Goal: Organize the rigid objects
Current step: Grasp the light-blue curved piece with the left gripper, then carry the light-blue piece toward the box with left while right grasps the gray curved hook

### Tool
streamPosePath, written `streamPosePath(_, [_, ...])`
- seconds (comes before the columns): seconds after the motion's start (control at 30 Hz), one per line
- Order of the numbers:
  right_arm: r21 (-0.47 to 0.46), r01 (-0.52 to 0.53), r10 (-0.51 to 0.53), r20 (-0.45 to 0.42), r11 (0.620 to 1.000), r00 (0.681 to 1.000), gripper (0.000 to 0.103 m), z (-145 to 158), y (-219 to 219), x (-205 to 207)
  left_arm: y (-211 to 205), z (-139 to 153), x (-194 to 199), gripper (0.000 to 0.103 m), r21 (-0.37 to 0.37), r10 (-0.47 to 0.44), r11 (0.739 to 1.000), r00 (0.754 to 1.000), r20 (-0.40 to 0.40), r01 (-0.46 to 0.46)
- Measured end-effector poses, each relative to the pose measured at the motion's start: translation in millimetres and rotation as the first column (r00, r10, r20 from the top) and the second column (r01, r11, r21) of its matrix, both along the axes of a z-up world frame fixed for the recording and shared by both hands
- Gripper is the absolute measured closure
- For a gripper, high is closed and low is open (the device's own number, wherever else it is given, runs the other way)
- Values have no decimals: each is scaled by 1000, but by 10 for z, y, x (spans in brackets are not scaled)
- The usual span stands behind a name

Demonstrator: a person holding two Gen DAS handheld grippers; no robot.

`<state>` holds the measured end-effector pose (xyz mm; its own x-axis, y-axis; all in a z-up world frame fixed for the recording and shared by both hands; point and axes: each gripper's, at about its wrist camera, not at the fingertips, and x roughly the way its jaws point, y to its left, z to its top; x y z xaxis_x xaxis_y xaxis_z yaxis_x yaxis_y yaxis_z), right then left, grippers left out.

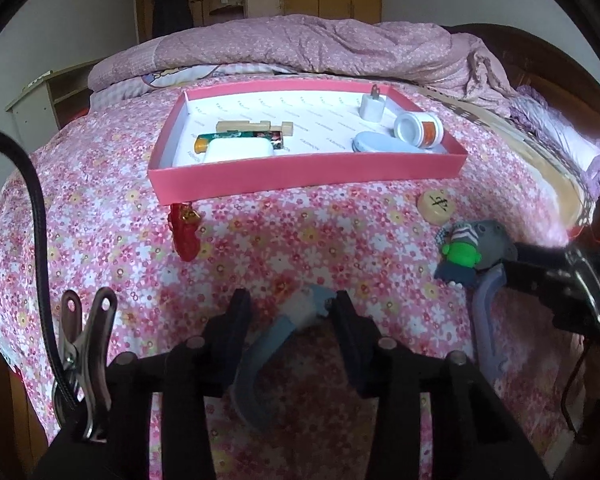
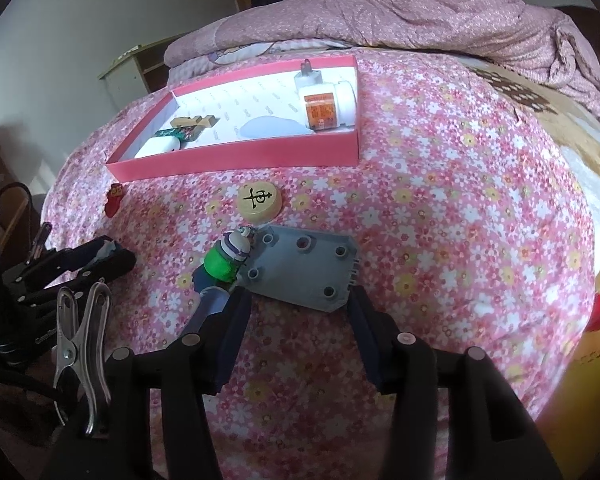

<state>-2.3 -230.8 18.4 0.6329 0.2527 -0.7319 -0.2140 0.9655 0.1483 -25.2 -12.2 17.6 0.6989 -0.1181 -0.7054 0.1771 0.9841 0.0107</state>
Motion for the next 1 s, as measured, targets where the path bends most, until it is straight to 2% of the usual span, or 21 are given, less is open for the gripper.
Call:
streamPosePath(0.07, [-28, 12, -11, 37, 1000, 999, 51, 67, 12, -30, -4, 41, -22, 56, 0, -17, 1000, 1000, 9, 17])
streamPosePath(0.13, [-31, -1, 3, 57, 1000, 998, 51, 129, 34, -58, -13, 84, -56, 46, 0, -37, 999, 999, 20, 37])
streamPosePath(0.2, [-20, -21, 23, 54, 1000, 998, 51, 154, 69, -72, -25, 105, -82, 43, 0, -55, 998, 998, 15, 55])
streamPosePath(0.37, [2, -74, 74, 22, 997, 997, 51, 134, 205, -127, -6, 106, -163, 43, 39, -58, 998, 998, 24, 57])
streamPosePath(0.53, [56, -126, 127, -17, 991, 992, 51, 109, 271, -253, 154, 46, -168, 43, 30, -7, 1000, 1000, 13, 7])
streamPosePath(0.73, [47, -155, 156, -26, 987, 987, 51, 79, 371, -338, 240, -57, -109, 43, 8, 23, 1000, 999, -23, -23])
streamPosePath(0.77, [52, -157, 159, -30, 986, 987, 51, 70, 373, -338, 241, -58, -117, 45, 7, 20, 1000, 1000, -20, -20])
streamPosePath(0.93, [91, -195, 203, -93, 977, 975, 51, -80, 463, -330, 204, -42, -160, 80, -17, -34, 999, 999, -25, 33])
streamPosePath(1.0, [66, -206, 211, -82, 976, 974, 51, -86, 523, -330, 184, -33, -176, 82, -25, -50, 998, 998, -27, 50])
